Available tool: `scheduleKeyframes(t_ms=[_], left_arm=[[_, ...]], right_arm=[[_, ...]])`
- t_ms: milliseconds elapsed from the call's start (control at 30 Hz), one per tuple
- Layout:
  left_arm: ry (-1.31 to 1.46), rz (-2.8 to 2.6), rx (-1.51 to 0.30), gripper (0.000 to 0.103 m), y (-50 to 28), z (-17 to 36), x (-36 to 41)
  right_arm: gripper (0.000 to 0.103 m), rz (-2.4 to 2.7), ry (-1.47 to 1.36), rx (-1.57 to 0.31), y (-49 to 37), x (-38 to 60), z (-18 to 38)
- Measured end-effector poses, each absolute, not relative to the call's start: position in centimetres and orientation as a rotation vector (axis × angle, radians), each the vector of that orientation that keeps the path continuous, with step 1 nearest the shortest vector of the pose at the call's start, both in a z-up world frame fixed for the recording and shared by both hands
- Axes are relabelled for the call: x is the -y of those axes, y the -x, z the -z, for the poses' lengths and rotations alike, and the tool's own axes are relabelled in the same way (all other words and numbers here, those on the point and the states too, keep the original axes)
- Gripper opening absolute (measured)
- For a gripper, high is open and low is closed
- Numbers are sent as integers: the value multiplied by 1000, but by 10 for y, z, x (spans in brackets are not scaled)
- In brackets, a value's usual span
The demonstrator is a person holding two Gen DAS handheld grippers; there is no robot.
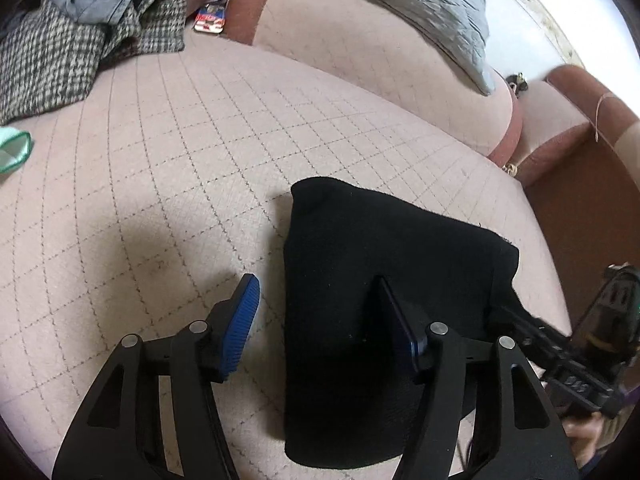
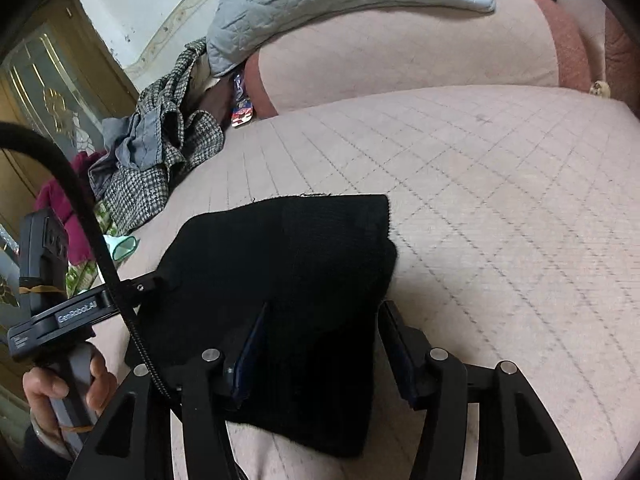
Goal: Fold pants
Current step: 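Release the bundle and pull both grippers back from it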
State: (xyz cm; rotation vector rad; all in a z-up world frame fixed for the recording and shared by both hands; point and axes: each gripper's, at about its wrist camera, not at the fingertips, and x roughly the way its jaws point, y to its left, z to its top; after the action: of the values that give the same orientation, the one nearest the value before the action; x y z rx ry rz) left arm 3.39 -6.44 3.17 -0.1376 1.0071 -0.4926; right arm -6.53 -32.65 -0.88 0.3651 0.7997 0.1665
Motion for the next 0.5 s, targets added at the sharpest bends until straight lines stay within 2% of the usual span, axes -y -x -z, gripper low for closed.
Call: scheduleKeyframes(t_ms=[267, 500], left_arm=[[52, 459, -956, 61, 5, -51, 75], [-8, 441, -913, 61, 37, -63, 85]], right_arm=[[53, -117, -295, -716, 105, 325, -32], [53, -92, -254, -719, 120, 308, -37]])
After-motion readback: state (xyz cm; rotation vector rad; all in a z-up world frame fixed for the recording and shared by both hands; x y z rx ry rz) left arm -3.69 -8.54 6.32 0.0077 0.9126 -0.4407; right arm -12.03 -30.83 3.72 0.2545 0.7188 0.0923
